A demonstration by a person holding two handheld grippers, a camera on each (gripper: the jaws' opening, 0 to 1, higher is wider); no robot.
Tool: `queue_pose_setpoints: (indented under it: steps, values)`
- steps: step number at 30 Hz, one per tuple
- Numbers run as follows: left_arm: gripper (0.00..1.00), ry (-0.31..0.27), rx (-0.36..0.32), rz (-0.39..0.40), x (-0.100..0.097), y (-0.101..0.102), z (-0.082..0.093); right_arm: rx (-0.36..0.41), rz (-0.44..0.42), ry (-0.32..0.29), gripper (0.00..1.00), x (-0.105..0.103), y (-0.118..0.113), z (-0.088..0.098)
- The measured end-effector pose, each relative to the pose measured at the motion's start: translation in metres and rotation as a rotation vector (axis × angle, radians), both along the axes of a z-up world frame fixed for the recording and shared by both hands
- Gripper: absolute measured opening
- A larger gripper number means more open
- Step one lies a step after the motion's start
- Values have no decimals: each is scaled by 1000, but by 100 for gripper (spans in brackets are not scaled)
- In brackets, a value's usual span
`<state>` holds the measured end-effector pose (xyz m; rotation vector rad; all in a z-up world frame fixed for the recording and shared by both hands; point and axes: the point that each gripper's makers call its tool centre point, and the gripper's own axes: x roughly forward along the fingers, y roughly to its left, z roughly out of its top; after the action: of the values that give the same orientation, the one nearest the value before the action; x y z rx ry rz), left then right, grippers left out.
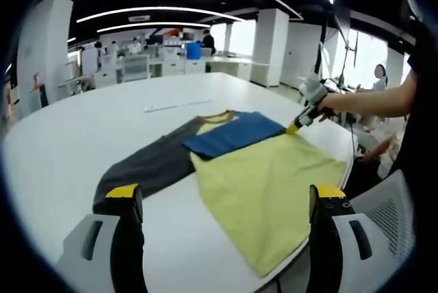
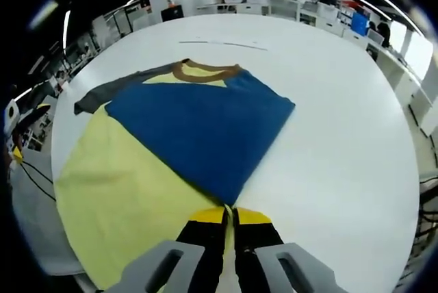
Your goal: Fold the garment on the visible template until the final outline fits inside the template.
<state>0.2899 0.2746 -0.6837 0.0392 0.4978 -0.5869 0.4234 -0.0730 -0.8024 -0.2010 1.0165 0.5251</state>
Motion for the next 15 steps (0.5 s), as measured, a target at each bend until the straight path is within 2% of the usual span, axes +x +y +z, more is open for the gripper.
queue_pose_setpoints:
  steps: [5,9,15]
  values:
    - [99,0,1,-5,1,-1,0,-7,-11,5,0,1,-7,0]
    - [99,5,6,-7,1,-2,-2,35,-35,0,3,2,-5,4]
    - [99,4,7,6,3,1,-3,132,-27,-52,34,5,10,21]
